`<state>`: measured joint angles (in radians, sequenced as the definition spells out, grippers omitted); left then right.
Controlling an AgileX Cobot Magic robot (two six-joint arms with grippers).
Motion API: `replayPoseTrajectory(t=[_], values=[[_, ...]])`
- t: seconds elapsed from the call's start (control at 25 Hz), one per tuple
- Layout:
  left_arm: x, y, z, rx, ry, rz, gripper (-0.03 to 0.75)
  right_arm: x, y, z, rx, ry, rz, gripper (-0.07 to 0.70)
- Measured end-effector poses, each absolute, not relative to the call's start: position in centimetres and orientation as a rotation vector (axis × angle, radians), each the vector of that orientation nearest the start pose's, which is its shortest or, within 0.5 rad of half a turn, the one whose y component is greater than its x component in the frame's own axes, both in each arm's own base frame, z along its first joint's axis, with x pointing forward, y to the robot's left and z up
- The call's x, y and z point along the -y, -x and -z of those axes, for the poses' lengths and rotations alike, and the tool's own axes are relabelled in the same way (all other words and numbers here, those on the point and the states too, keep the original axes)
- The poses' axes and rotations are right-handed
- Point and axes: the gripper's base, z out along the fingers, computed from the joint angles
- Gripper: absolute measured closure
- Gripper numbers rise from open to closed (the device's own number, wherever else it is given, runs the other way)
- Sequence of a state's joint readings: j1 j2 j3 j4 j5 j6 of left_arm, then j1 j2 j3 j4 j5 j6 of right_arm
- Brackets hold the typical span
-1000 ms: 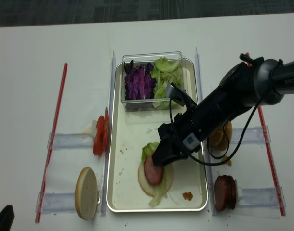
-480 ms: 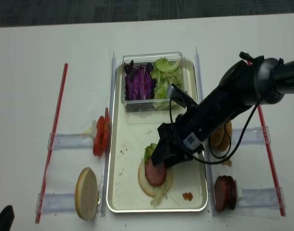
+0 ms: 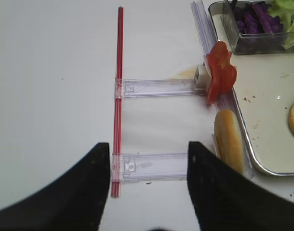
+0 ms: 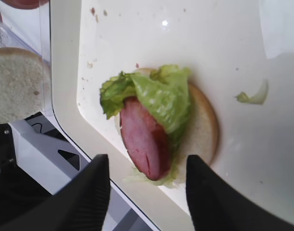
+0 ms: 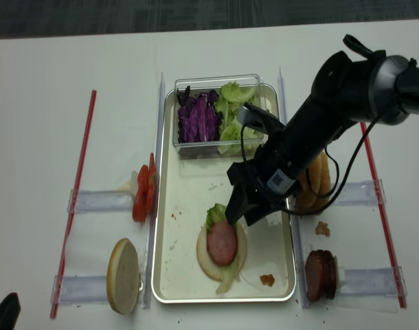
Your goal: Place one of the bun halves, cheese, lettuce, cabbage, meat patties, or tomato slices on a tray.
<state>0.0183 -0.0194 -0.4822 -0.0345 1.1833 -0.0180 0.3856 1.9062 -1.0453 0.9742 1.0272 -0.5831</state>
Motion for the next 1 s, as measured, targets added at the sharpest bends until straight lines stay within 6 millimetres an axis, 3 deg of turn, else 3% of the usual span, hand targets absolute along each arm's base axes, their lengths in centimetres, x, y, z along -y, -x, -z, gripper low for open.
replayPoseTrajectory(t=[0.24,0.44,0.76,1.0], values=[[0.3,1.1,-26.3,-2.165,0.038,0.043,0.366,-18.2,-28.7,-16.9,-3.075,0.565,-1.159,0.245],[0.3,1.1,-26.3,-2.165,0.038,0.044,0.366,-17.8,-29.9,-18.4,-3.141,0.601,-0.979,0.245],[0.3,1.1,-26.3,-2.165,0.038,0.044,0.366,-17.7,-32.2,-21.5,-3.1,0.553,-0.771,0.245],[0.3,1.1,-26.3,-2.165,0.04,0.045,0.366,-17.2,-32.4,-23.4,-3.065,0.544,-0.67,0.245]])
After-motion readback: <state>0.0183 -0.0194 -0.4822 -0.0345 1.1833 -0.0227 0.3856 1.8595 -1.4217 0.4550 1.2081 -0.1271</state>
